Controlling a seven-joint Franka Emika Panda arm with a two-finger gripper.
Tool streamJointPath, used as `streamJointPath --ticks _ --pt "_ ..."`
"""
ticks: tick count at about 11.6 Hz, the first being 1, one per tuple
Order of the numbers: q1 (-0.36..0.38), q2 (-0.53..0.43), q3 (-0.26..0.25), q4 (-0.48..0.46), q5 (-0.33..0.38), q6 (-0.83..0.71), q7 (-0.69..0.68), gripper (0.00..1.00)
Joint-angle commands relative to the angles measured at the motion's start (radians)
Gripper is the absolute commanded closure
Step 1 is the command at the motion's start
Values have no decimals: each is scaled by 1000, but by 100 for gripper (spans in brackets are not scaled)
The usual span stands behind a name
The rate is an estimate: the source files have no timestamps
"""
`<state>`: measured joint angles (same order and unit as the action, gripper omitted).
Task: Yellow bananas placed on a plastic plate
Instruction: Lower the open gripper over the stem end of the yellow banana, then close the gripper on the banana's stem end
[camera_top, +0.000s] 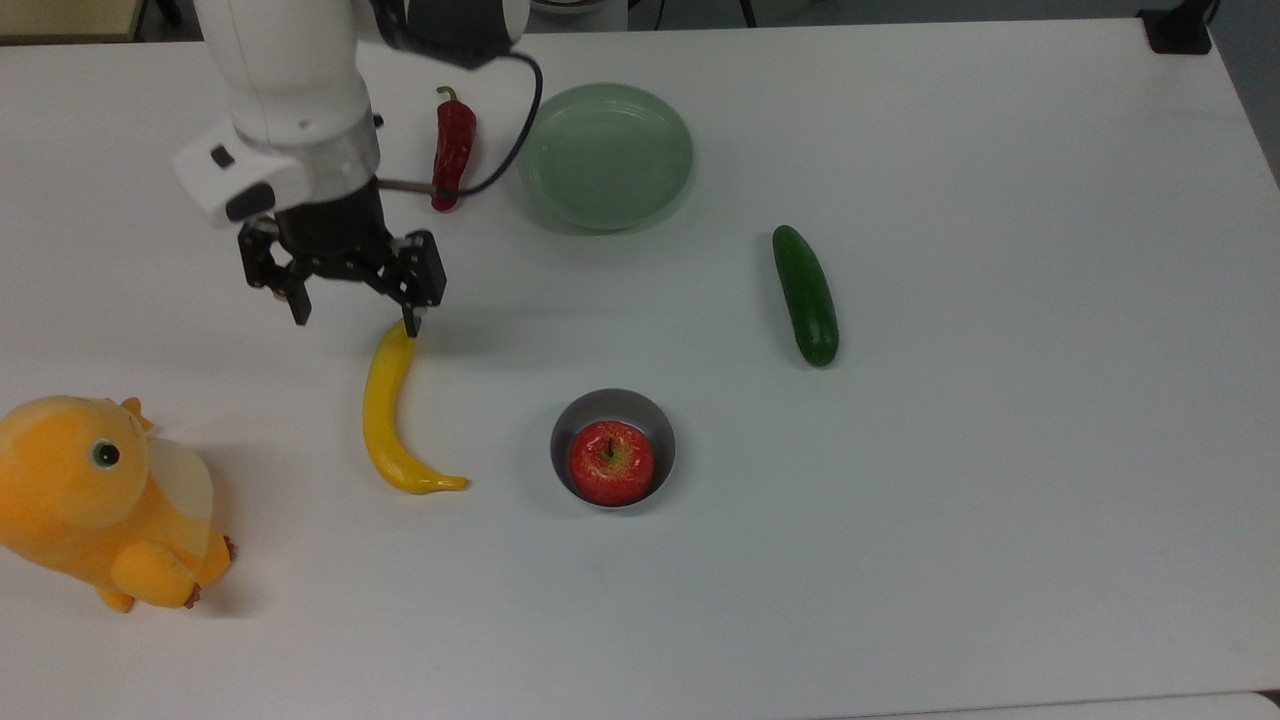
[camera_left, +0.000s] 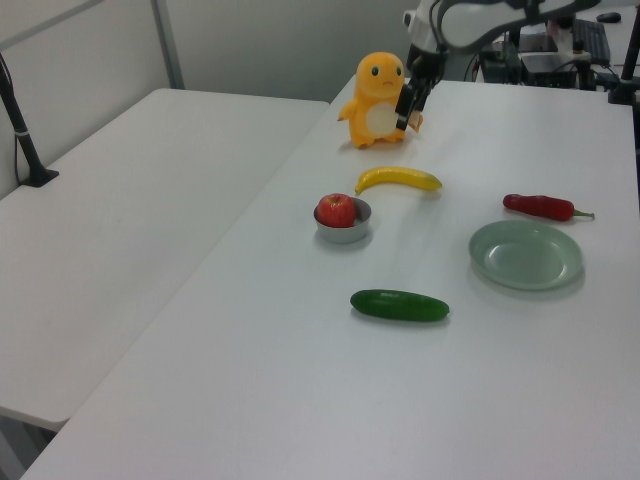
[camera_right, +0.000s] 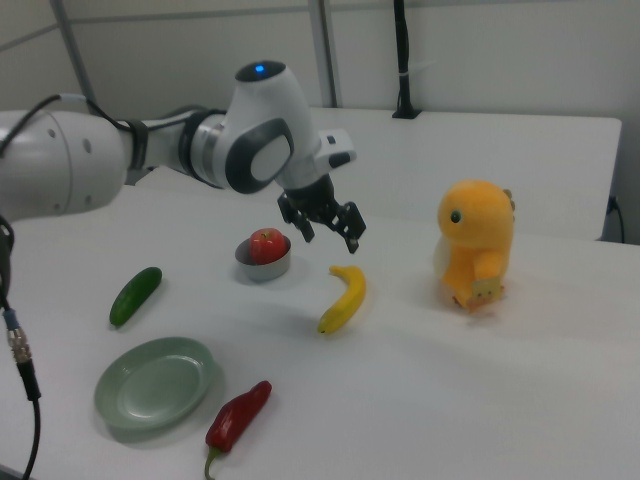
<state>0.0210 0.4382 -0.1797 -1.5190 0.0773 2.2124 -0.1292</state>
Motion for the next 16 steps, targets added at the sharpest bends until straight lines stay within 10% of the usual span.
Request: streamJointPath --ticks 1,13,16 --pt "-4 80 3 34 6 55 -18 0" --pt "1 221 6 29 -44 142 -13 0" --pt "1 225 6 29 -44 142 -13 16"
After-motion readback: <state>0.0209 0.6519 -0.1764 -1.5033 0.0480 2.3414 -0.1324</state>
